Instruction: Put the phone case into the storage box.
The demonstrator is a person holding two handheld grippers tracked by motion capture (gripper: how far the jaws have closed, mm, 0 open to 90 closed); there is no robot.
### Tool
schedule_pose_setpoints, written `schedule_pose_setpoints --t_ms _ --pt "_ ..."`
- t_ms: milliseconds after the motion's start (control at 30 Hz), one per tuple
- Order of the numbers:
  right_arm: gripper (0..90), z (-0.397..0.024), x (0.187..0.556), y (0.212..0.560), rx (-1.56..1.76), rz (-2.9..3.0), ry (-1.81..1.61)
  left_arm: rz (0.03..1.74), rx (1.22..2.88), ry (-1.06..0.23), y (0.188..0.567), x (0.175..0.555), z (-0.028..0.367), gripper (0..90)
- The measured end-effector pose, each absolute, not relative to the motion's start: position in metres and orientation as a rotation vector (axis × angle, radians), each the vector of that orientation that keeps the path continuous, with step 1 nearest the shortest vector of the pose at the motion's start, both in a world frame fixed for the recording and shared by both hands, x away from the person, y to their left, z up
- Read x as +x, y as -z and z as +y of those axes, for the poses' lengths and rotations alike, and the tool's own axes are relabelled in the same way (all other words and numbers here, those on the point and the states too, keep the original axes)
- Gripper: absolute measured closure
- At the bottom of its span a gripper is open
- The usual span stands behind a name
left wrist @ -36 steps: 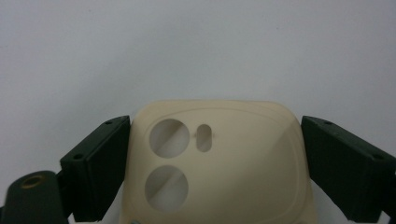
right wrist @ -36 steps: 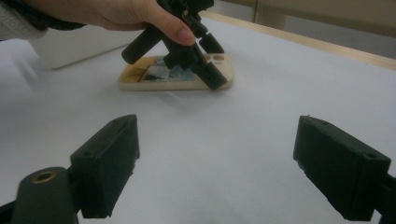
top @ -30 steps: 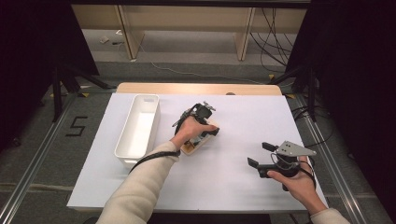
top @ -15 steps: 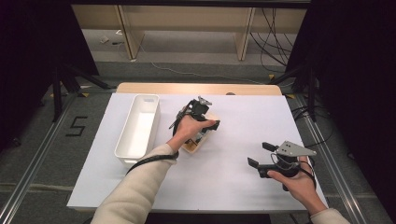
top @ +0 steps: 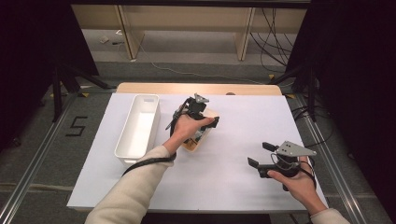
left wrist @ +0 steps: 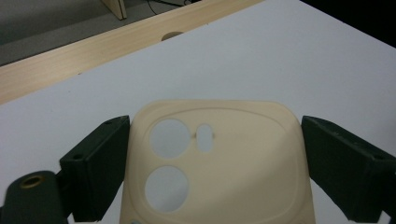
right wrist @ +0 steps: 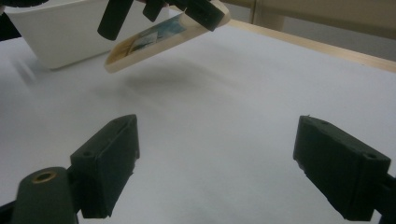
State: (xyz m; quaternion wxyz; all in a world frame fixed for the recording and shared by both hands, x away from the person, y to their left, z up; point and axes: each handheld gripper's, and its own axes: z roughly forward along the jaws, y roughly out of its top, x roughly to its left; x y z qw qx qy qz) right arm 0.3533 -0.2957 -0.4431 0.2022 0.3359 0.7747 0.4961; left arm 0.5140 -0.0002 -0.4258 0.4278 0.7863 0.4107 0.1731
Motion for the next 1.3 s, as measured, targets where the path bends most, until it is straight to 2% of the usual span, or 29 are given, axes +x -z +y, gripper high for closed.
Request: schedule_pose_setpoints --t_ms 1300 --pt "15.3 -0.296 0.353 0.442 0.939 2.159 -1.379 1.042 1.823 -0.538 0.382 0.497 0.03 11.1"
